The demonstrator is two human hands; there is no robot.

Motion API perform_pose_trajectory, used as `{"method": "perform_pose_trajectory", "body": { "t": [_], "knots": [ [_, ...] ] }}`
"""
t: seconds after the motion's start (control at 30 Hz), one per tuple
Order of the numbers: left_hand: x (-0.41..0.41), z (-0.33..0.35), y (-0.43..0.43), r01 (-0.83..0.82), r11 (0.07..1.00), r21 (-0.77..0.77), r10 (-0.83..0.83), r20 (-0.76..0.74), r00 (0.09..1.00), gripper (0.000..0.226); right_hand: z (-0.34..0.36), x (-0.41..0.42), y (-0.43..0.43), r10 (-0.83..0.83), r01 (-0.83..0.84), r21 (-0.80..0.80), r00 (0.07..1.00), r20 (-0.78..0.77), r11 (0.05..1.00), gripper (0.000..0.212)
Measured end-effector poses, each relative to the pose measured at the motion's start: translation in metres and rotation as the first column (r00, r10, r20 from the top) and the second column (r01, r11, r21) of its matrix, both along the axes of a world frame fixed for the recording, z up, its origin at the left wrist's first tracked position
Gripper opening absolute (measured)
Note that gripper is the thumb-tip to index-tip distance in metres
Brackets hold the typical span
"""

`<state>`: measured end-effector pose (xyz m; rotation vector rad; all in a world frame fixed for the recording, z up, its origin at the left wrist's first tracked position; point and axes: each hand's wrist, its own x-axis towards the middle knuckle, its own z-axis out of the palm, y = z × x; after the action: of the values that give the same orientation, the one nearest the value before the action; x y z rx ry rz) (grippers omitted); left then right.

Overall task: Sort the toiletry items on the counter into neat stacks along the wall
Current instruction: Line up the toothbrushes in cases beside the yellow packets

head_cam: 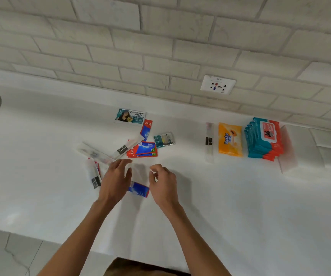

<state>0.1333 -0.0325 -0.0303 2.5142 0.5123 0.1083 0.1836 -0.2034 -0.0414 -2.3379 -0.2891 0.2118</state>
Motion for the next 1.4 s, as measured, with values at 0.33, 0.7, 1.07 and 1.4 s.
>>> {"method": "perform_pose_trajectory", "body": {
  "t": [0.33,0.7,1.07,1.4],
  "knots": [
    [-0.107,0.011,0.069,-0.133,0.991,0.003,0.133,0.037,0.99,0.029,0.007,-0.082,0.101,0.222,-0.231,-0.08,0.97,-0.099,0.97,0.035],
    [-0.147,0.012,0.098,0.07,0.997,-0.013,-0.07,-0.001,0.998,0.033,-0.007,-0.126,0.128,0.173,-0.188,-0.26,0.982,-0.08,0.947,0.024],
    [-0.107,0.038,0.097,0.387,0.89,0.242,-0.431,0.169,0.886,0.038,0.055,-0.106,0.086,0.109,-0.11,-0.033,0.994,-0.016,0.993,0.016],
    [-0.075,0.061,0.053,0.426,0.865,-0.266,-0.43,0.048,0.902,0.016,0.113,-0.087,0.032,-0.039,0.046,0.246,0.999,-0.035,0.968,0.026]
  ]
}}
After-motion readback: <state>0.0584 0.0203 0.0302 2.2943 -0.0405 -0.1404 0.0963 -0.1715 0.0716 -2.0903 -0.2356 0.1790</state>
